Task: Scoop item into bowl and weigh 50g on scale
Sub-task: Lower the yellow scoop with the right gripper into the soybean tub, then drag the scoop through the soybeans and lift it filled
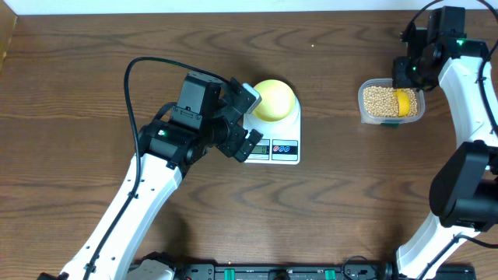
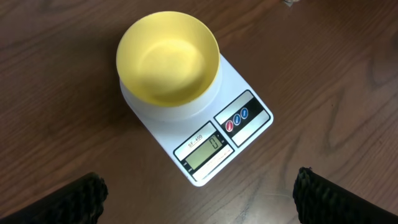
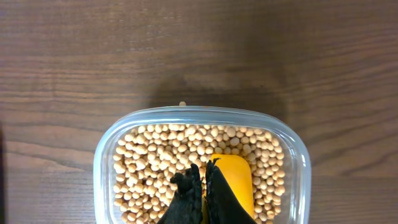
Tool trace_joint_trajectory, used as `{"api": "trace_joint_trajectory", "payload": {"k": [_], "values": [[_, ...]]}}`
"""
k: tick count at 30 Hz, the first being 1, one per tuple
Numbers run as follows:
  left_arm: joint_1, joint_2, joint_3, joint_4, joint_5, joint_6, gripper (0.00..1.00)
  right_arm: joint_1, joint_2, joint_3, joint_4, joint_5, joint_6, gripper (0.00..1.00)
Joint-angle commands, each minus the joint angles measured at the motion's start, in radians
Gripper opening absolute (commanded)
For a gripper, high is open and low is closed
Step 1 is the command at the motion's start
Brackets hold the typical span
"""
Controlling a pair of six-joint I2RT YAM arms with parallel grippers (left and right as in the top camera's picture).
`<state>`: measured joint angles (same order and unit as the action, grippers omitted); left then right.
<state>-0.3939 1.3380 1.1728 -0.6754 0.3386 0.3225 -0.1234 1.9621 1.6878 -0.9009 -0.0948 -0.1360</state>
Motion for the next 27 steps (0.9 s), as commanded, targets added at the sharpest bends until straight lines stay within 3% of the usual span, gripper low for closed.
{"api": "trace_joint_trajectory", "payload": {"k": [1,27], "values": [[0.003,0.008,-0.007,-0.002,0.010,0.017,0.98,-0.006,0.023,-0.014,-0.003,-0.039,-0.019,0.01],[0.003,0.008,-0.007,-0.002,0.010,0.017,0.98,-0.107,0.023,-0.082,0.027,-0.335,-0.054,0.01]]}}
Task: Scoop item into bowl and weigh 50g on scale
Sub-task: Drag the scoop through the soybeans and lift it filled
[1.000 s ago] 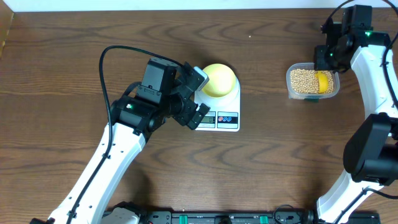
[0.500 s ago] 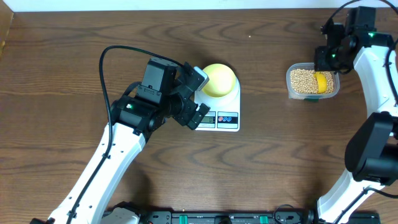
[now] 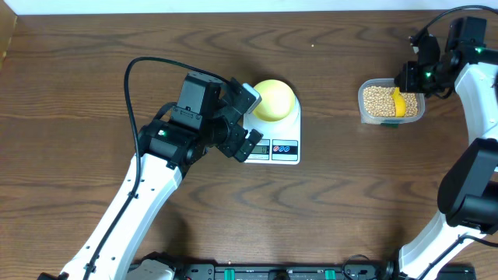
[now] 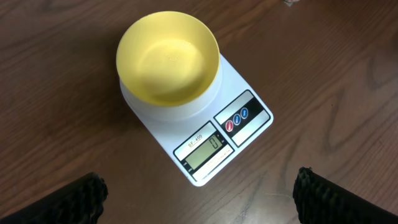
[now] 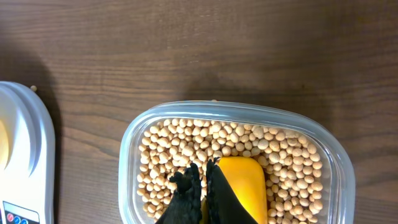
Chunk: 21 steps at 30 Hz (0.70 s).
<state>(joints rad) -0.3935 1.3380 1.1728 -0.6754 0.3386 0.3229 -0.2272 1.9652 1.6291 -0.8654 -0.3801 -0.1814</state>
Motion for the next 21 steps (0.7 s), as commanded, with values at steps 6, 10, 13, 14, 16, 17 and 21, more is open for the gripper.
{"api": "trace_joint_trajectory", "payload": {"k": [6,10,13,14,16,17,21], "values": [[0.002,0.008,-0.007,-0.002,0.010,0.017,0.98,-0.014,0.030,-0.023,-0.007,-0.081,-0.018,0.01],[0.002,0.008,-0.007,-0.002,0.010,0.017,0.97,-0.034,0.049,-0.023,-0.003,-0.133,-0.018,0.01],[0.002,0.008,-0.007,-0.002,0.010,0.017,0.98,-0.051,0.067,-0.023,-0.003,-0.178,-0.018,0.01],[0.002,0.008,-0.007,-0.002,0.010,0.017,0.98,-0.056,0.075,-0.023,-0.002,-0.193,-0.018,0.01],[0.002,0.008,-0.007,-0.002,0.010,0.017,0.98,-0.068,0.082,-0.023,-0.003,-0.230,-0.018,0.01],[0.002,0.008,-0.007,-0.002,0.010,0.017,0.97,-0.072,0.083,-0.023,-0.003,-0.245,-0.018,0.01],[0.002,0.008,-0.007,-0.002,0.010,0.017,0.97,-0.089,0.083,-0.023,-0.002,-0.278,-0.018,0.01]]}}
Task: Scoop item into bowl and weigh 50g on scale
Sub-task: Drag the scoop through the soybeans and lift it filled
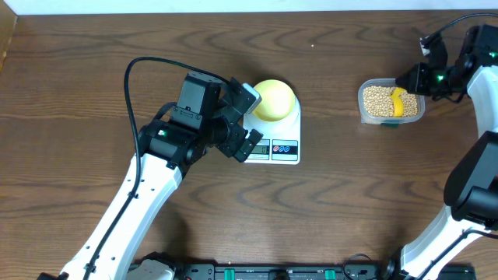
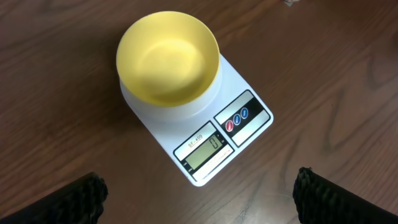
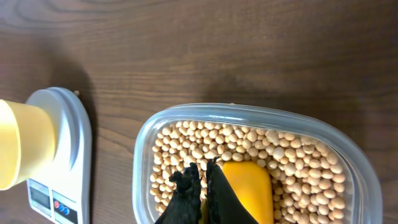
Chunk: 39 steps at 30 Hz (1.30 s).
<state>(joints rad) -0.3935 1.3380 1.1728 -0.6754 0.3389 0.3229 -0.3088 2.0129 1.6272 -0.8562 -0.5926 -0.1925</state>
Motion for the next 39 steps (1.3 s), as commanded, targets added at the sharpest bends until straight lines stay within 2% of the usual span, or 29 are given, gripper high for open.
{"api": "trace_joint_trajectory", "payload": {"k": [1,13,30,39], "values": [[0.002,0.008,-0.007,-0.002,0.009,0.017,0.97,-0.010,0.035,-0.021,-0.011,-0.065,-0.007,0.01],[0.002,0.008,-0.007,-0.002,0.009,0.017,0.98,-0.085,0.035,-0.021,-0.003,-0.151,-0.078,0.01],[0.002,0.008,-0.007,-0.002,0.009,0.017,0.98,-0.196,0.035,-0.021,0.008,-0.377,-0.077,0.01],[0.002,0.008,-0.007,-0.002,0.009,0.017,0.97,-0.234,0.035,-0.021,0.008,-0.413,-0.065,0.01]]}}
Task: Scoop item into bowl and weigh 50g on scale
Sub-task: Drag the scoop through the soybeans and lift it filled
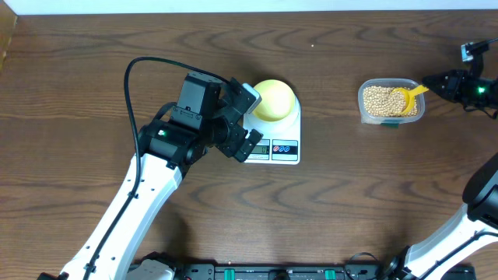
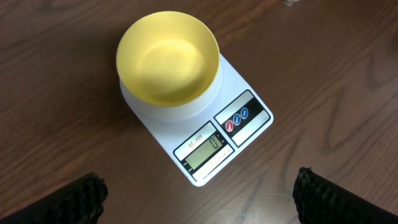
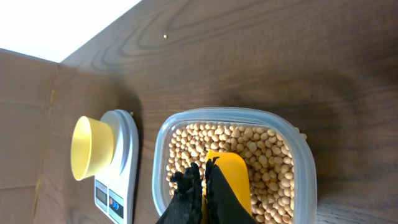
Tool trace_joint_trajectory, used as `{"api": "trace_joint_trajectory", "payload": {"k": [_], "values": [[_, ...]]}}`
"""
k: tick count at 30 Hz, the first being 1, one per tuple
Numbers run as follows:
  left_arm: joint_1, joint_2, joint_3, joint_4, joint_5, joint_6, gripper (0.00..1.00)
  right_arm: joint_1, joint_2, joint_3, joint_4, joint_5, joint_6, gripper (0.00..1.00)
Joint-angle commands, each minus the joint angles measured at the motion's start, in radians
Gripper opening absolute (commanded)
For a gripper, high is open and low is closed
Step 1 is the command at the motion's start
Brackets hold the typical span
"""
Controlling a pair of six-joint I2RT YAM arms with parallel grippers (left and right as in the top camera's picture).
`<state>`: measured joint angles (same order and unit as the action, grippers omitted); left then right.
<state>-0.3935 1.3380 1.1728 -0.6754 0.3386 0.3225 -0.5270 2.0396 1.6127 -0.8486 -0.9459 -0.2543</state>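
An empty yellow bowl (image 2: 168, 57) stands on the white scale (image 2: 235, 134), whose display faces my left gripper (image 2: 200, 194). That gripper is open, its two fingers wide apart at the bottom corners of the left wrist view. A clear tub of soybeans (image 1: 391, 102) sits to the right of the scale. My right gripper (image 3: 204, 180) is shut on the handle of a yellow scoop (image 3: 229, 177), whose bowl lies among the beans (image 3: 261, 155). In the overhead view the scoop (image 1: 407, 94) leans from the tub toward the right gripper (image 1: 433, 83) at the table's right edge.
A single loose bean (image 3: 165, 36) lies on the wooden table behind the tub. The table's far edge meets a white wall (image 3: 56, 25). A black cable (image 1: 140, 70) loops over the left arm. A brown side panel (image 3: 25, 124) rises at the left of the right wrist view.
My right gripper, still holding the scoop, has moved out to the right and tilted lower, so the scoop leans flatter in the beans. The left arm, bowl and scale are unchanged.
My right gripper stood over the tub, shut on the scoop, pointing steeply down into the beans. At each later moment it was farther right and more tilted, the scoop staying in the beans. The left gripper stayed open beside the scale with the empty bowl.
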Motion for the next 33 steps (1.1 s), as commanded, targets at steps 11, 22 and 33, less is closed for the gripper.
{"api": "trace_joint_trajectory", "payload": {"k": [11,22,33], "values": [[0.002,0.008,-0.007,-0.002,0.010,0.017,0.98,-0.052,0.008,-0.007,0.050,-0.061,0.134,0.01],[0.002,0.008,-0.007,-0.002,0.010,0.017,0.98,-0.063,0.008,-0.007,0.071,-0.191,0.166,0.01],[0.002,0.008,-0.007,-0.002,0.010,0.017,0.98,-0.063,0.008,-0.006,0.071,-0.191,0.198,0.01]]}}
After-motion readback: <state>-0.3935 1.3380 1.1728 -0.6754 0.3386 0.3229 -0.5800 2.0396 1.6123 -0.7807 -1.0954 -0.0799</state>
